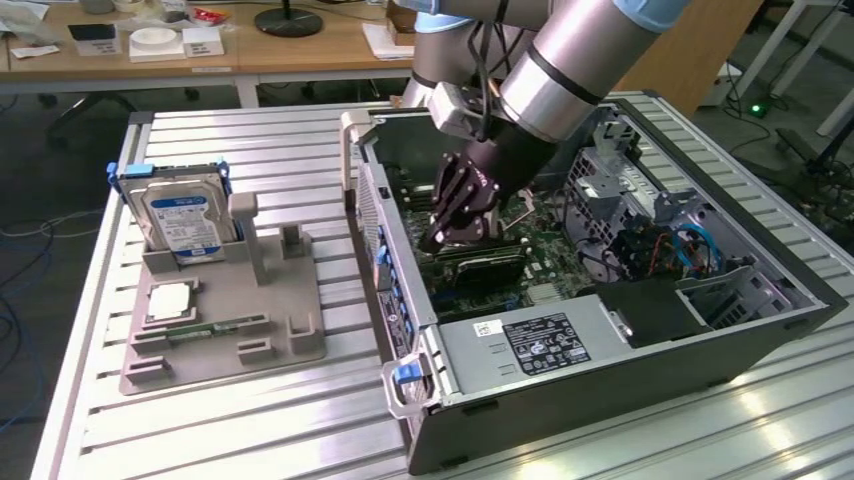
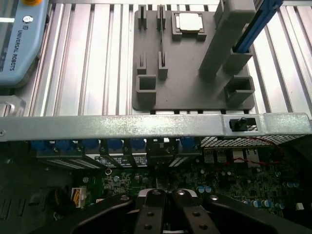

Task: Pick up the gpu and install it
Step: 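Press down on the gpu until it lock into place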

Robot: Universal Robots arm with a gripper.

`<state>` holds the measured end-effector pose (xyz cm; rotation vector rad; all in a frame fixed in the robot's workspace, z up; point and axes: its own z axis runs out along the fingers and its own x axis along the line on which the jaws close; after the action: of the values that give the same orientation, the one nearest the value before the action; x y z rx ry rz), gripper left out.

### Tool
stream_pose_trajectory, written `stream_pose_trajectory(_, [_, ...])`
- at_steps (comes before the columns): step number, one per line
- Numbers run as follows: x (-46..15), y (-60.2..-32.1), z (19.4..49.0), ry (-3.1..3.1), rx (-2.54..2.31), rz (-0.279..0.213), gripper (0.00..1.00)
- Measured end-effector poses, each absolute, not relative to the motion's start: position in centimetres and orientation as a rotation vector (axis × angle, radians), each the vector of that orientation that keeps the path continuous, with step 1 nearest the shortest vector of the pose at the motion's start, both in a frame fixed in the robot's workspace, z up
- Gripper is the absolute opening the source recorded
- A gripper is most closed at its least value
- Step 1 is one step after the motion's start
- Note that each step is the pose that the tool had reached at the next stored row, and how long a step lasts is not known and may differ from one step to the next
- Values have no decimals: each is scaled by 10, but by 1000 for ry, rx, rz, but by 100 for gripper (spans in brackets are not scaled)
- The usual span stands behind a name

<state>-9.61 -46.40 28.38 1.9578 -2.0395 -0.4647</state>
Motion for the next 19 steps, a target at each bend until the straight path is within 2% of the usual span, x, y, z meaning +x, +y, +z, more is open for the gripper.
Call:
stream_pose_trajectory(7, [-98, -464, 284, -2021, 1938, -493, 11])
stream_pose_trajectory(19, [-104, -464, 277, -2020, 1938, -494, 11])
